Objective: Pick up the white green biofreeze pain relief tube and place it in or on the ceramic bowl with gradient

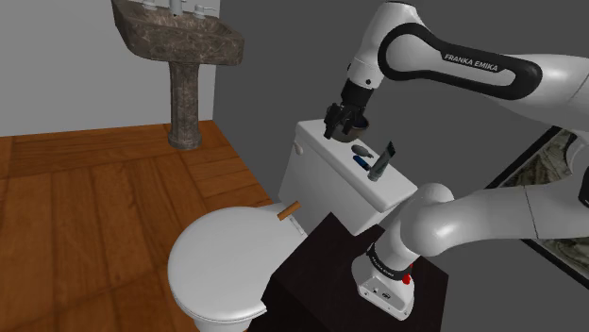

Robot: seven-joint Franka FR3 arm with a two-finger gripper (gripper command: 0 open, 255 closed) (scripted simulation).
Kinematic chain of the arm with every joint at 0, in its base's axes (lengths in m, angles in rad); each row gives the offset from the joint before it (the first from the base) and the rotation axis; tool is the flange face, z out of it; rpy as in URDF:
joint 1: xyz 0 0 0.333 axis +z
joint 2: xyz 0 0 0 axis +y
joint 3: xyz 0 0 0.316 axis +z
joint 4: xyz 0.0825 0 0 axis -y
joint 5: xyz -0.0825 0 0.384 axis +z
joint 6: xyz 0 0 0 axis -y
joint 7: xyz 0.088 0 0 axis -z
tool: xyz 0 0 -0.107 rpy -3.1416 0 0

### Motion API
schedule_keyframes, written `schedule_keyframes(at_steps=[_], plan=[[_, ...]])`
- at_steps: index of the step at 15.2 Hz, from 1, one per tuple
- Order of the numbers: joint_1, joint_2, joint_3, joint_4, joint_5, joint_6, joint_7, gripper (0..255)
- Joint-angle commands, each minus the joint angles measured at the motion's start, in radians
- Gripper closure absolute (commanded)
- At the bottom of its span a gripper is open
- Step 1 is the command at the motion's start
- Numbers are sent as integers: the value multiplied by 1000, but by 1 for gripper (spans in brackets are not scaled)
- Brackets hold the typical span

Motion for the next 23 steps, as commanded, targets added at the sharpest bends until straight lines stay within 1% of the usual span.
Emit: schedule_keyframes(at_steps=[1,6,10,14,18,19,23], plan=[[0,0,0,0,0,0,0,0],[-140,-118,3,-88,-85,42,162,0],[-258,-230,9,-158,-150,55,287,0],[-378,-360,18,-229,-210,50,407,0],[-499,-507,29,-298,-263,23,519,0],[-503,-511,30,-299,-264,22,521,0],[-509,-513,14,-352,-278,75,522,0]])
